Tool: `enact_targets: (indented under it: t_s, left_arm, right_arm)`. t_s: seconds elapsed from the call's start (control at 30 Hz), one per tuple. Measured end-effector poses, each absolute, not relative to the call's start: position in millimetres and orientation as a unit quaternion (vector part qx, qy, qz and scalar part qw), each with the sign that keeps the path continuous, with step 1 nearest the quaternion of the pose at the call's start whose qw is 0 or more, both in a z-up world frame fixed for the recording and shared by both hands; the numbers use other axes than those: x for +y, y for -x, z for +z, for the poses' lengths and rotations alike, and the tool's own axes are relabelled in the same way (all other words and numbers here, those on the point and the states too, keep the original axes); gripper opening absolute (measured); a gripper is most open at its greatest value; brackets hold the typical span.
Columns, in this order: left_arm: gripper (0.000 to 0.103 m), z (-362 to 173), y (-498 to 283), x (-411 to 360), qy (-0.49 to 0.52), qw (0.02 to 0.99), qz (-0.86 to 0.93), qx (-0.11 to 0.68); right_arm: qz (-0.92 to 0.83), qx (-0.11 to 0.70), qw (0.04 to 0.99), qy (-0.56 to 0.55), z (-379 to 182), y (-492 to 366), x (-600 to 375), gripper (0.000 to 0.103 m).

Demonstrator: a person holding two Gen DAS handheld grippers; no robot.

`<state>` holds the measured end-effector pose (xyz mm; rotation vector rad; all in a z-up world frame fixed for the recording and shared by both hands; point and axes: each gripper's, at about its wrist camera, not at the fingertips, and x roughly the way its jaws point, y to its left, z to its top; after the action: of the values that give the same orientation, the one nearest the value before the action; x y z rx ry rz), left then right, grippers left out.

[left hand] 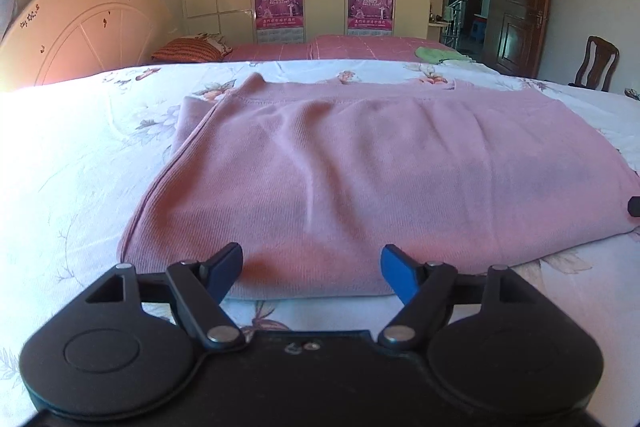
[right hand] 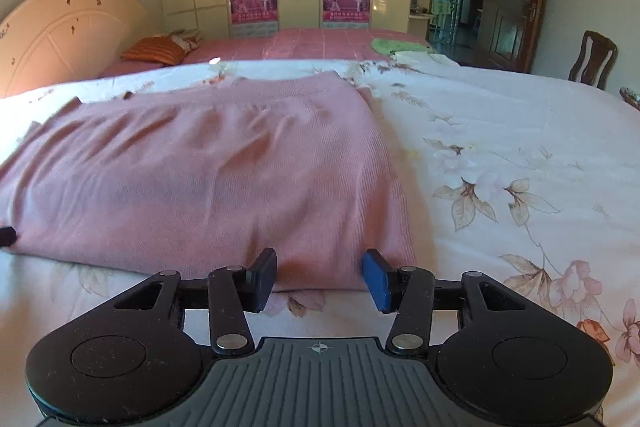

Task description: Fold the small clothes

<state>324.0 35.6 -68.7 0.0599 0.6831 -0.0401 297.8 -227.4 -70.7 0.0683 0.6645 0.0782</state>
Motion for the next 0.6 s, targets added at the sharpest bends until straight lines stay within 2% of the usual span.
enact_targets:
  t_s: [0.23,0.33,0.47,0.6]
  left_arm:
    - [0.076,-71.5,-337.8,6.1,-0.034,0.939,-0.04,0.339]
    - [0.078,-84.5,-342.6,6.9,-0.03,0.933,-0.042,0.357]
    - [0.078,-80.1,-342.2,14.9,-0.03,0.929,-0.048,0.365]
    - [0.076,-75.3,-338.5,31.5,-0.023,0.933,-0.021,0.357]
  right_arm:
    - [0.097,0.32,0.942,-0.028,-64.9,-307.2,-164.2,0.049]
    - [0.094,0.364,0.927,0.004,-85.3,-318.3,-145.5,0.049]
    - [0.091,0.371,0.924,0.01,-80.9,-322.6,-145.1,0.049]
    - [0.07,0.338,0.938,-0.008,-70.1,-314.3,-160.9,0.049]
